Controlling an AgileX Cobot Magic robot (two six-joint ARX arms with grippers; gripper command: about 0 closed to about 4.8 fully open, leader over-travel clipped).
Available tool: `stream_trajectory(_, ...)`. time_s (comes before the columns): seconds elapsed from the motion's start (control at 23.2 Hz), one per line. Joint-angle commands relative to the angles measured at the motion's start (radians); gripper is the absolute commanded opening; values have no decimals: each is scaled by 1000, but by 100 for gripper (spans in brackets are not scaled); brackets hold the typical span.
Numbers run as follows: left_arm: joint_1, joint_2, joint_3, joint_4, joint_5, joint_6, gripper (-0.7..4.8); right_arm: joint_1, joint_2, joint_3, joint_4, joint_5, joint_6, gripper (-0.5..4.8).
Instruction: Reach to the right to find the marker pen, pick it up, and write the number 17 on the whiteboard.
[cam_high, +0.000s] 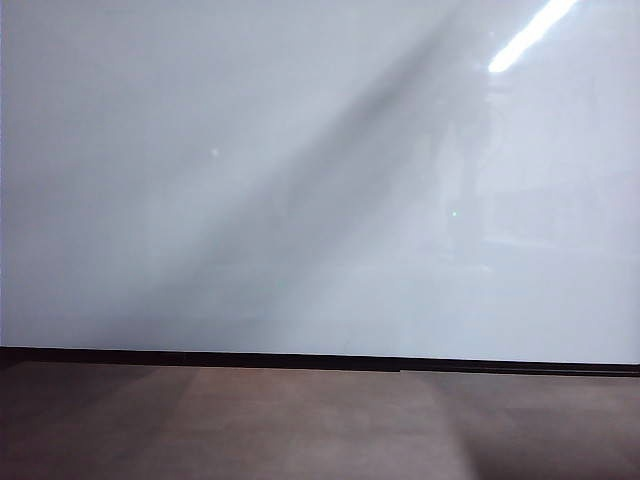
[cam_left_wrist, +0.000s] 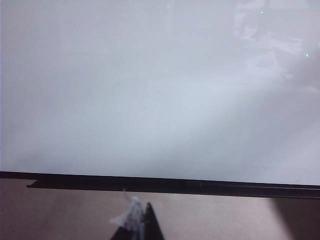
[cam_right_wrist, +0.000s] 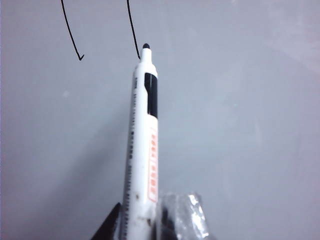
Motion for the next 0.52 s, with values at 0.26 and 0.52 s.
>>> stream_trajectory(0.26, 1, 0, 1, 7, 8, 4, -5, 2, -35, -20, -46, -3, -1, -6)
stream_trajectory(0.52, 1, 0, 1, 5, 8, 4, -5, 2, -187, -159, -53, -15, 0, -6)
